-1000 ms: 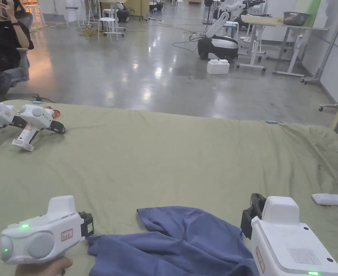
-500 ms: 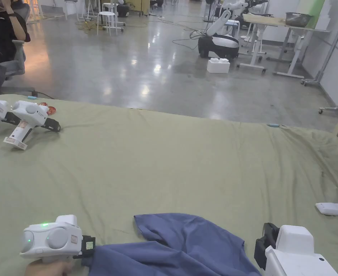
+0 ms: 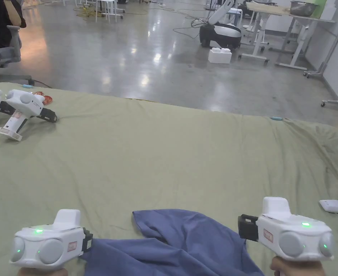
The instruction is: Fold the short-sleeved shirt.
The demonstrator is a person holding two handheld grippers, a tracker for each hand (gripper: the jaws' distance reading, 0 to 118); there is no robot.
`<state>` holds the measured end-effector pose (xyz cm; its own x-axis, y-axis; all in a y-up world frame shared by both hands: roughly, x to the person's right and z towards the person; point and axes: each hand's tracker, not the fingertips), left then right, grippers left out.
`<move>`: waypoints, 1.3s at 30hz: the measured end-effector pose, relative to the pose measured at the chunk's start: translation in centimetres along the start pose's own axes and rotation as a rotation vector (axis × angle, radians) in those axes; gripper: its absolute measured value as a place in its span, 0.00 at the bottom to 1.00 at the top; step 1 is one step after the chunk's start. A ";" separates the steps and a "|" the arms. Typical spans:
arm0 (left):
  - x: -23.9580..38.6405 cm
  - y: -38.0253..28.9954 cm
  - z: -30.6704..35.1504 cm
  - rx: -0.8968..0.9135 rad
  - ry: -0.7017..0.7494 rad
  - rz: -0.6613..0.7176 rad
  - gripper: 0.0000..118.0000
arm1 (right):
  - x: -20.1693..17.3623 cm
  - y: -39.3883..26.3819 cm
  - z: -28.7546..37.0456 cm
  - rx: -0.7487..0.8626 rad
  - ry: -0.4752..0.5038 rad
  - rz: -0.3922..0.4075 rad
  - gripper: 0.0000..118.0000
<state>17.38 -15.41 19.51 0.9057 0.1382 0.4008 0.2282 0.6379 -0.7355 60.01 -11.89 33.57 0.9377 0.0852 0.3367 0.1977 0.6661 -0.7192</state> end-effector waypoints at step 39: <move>-2.0 14.5 19.1 0.579 0.006 -0.048 0.00 | 8.0 9.7 19.4 0.477 -0.147 -0.032 0.06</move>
<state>12.01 8.02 18.49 0.9016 0.0953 0.4220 0.0383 0.9540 -0.2973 63.92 9.62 41.13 0.8762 0.1402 0.4611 0.0405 0.9320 -0.3602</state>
